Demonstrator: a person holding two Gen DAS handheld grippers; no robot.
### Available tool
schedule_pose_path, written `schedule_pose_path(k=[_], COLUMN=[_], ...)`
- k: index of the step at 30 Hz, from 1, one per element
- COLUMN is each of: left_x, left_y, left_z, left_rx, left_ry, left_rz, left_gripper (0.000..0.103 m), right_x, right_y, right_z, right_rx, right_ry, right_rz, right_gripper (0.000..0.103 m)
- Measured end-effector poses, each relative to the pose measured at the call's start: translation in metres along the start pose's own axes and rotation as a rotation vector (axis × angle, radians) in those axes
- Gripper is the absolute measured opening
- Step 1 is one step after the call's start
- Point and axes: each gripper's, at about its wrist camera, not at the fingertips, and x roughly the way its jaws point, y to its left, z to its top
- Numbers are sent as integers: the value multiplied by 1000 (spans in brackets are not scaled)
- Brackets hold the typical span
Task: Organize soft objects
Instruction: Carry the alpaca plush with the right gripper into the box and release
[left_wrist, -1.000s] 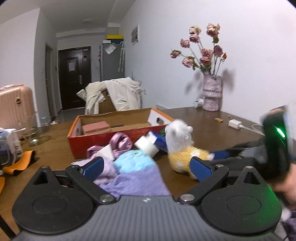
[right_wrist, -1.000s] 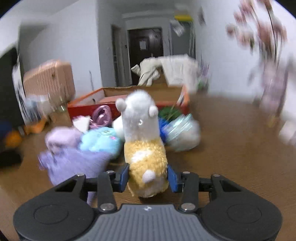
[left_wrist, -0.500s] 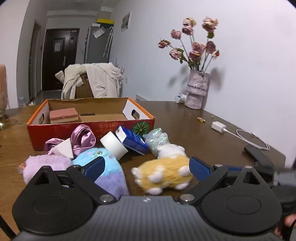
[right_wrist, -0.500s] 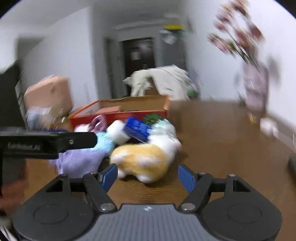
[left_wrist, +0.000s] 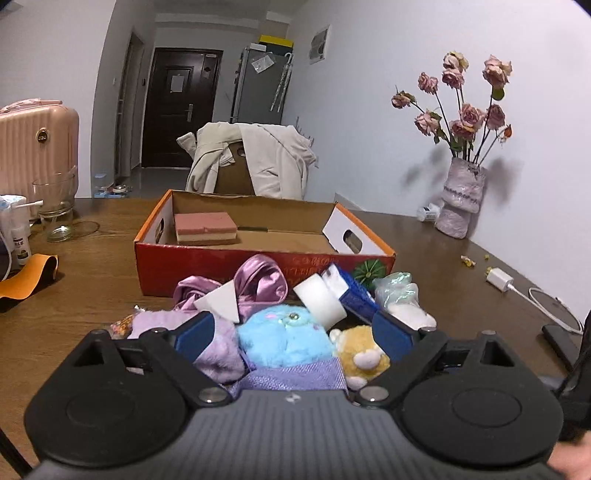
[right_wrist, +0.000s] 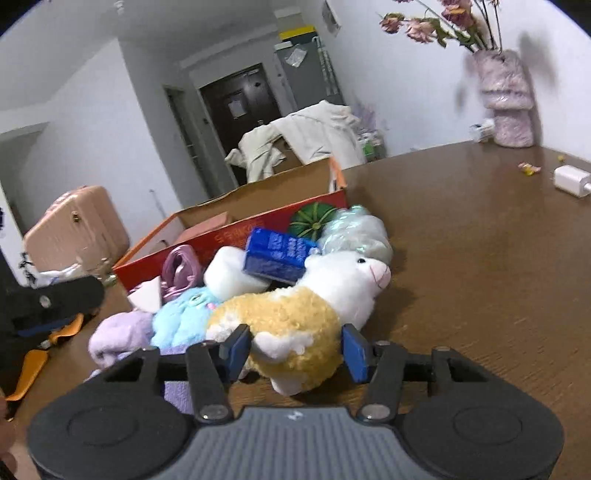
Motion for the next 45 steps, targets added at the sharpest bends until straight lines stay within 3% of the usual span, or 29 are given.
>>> schedule_pose_path(k=[3,6,8,10,13,15,19,23,27,29,32,33,34,37,40,42,44,45], left_x=[1,3,8,20,22,21,22,20,1,3,18,23,28,35,45,55,57,55], left_y=[0,-12,-23,-35,-43,-46,-57,-71,-50,-44,-47,-50,-52,-54,-55,-53,-51,-50], left_z=[-6,-16,-25,-34,-41,-42,-53,-58,-43,-35,-30,-32,-33,-39,-45,-48,-49,-48], left_rx=[-9,-4,7,19,2,4,-87,-68,-54,-17,45,64,79,77,69,42,22,17], left_ry=[30,79,115,184,176,181,239,270,156,113,88,91,102,131,167,190,197,195], left_rz=[-28,-154,-232,-259,-304,-316,-416,-461,-365,-284,-201,-195,-195,-245,-263,-273,-333,-332], left_gripper=[93,86,73,40,37,36,37,41,52,58,62,62,63,74,76,74,54,51], right_x=[-19,-40,-48,-54,-58,-65,-72,-78,-88,-79,-61,-57,-54,-59,-64,-67,-67,-67], right_y=[-2,-7,-16,-24,-38,-50,-66,-71,-61,-48,-24,-19,-15,-24,-39,-41,-41,-40], right_z=[-4,-11,-11,-9,-7,-5,-5,-3,-4,-9,-16,-18,-19,-18,-14,-13,-12,-11], right_rx=[-37,-110,-114,-116,-89,-30,75,93,42,2,-76,-99,-127,-132,-103,-112,-120,-125], right_ry=[45,104,129,142,142,103,26,-32,-47,-21,7,9,17,27,53,63,66,68], right_rz=[67,156,180,204,200,164,56,-54,23,21,6,-2,-28,7,77,110,113,106], right_gripper=[46,47,49,51,56,56,56,53,57,70,67,63,48,46,44,44,42,42])
